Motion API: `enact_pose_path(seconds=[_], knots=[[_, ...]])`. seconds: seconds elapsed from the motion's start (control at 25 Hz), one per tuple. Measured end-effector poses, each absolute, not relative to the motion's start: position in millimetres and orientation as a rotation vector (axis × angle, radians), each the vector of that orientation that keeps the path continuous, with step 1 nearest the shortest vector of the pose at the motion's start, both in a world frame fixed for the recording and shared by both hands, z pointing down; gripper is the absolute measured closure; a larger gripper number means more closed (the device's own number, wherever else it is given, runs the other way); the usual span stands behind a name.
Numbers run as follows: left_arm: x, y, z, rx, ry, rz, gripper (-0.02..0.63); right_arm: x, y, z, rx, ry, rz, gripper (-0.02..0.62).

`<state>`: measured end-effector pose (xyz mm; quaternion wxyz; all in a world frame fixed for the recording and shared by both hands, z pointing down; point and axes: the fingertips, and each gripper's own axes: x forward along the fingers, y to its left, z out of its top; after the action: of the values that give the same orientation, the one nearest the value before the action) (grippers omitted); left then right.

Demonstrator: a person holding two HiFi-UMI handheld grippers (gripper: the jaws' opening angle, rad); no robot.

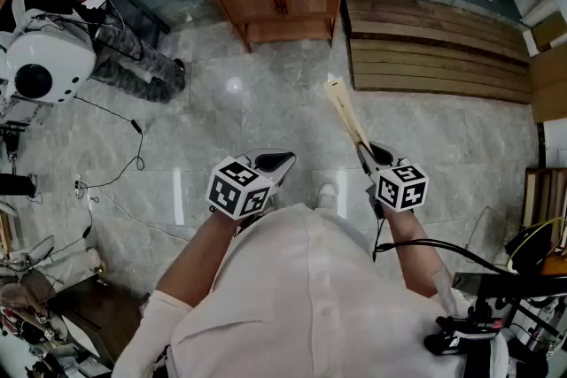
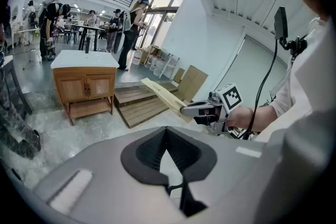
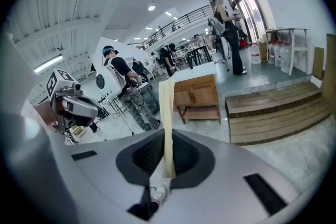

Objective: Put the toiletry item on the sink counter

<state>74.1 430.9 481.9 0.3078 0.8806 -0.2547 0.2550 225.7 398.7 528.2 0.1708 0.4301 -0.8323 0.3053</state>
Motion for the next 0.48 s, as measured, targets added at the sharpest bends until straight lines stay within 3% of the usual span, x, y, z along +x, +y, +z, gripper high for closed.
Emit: enact_pose_path(seconds=[0.48], knots=[[-97,460,501,2.337,-0.691,0.671,0.6,84,414,532,1.363,-2.329,0.958,0.575]])
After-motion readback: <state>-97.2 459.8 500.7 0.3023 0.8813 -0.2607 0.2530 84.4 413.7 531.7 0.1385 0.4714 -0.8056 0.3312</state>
